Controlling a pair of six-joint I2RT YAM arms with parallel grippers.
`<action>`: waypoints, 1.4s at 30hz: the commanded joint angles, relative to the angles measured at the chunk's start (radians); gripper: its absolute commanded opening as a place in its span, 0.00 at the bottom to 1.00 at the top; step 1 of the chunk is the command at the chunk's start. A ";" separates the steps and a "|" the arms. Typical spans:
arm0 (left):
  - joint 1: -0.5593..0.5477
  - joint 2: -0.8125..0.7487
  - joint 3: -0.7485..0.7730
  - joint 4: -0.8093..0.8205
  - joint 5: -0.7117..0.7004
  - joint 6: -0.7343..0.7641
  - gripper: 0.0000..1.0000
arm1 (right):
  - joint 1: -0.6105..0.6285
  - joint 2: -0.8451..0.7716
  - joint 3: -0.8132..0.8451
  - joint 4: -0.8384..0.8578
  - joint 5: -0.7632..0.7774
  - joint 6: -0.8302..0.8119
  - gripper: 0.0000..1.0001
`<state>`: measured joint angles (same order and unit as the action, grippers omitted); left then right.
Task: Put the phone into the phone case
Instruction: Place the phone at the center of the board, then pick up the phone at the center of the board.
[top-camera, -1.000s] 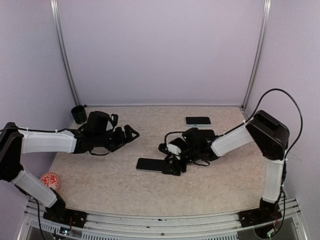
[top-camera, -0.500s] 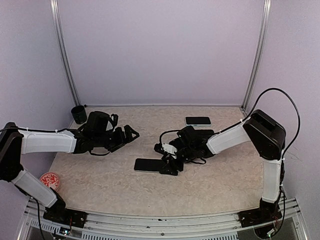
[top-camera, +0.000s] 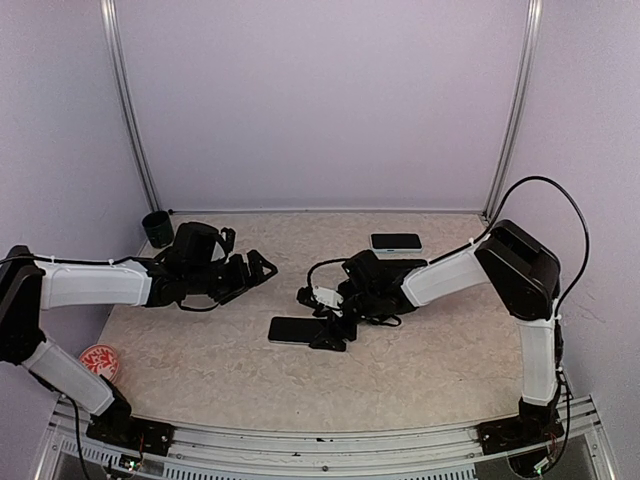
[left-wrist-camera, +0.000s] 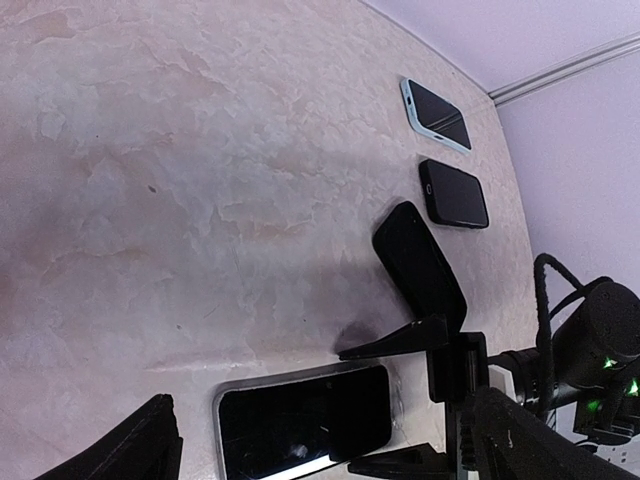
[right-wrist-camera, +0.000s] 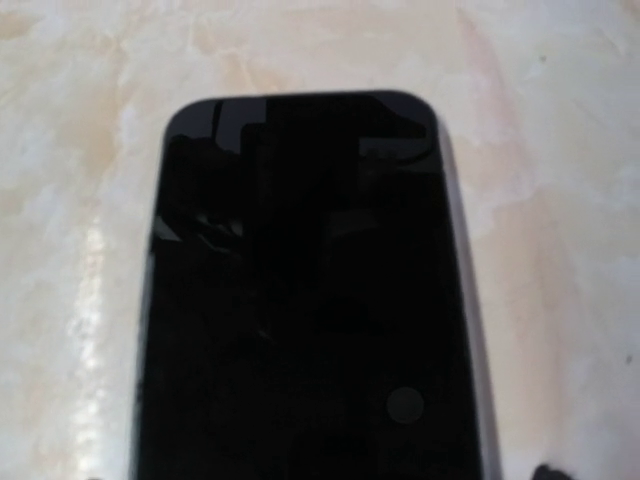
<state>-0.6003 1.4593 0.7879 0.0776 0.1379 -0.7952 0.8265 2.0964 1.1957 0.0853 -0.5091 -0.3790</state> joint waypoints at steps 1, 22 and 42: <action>0.013 -0.034 0.022 -0.009 -0.017 0.024 0.99 | 0.013 0.054 0.014 -0.073 0.002 0.000 0.88; 0.020 -0.018 -0.005 0.007 -0.007 0.026 0.99 | 0.015 -0.085 -0.095 0.085 0.017 0.016 0.54; 0.014 0.058 -0.030 0.174 0.268 0.039 0.99 | 0.025 -0.371 -0.270 0.320 0.130 0.045 0.48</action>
<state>-0.5838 1.4963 0.7650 0.1623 0.2893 -0.7757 0.8364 1.7927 0.9470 0.3042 -0.4026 -0.3454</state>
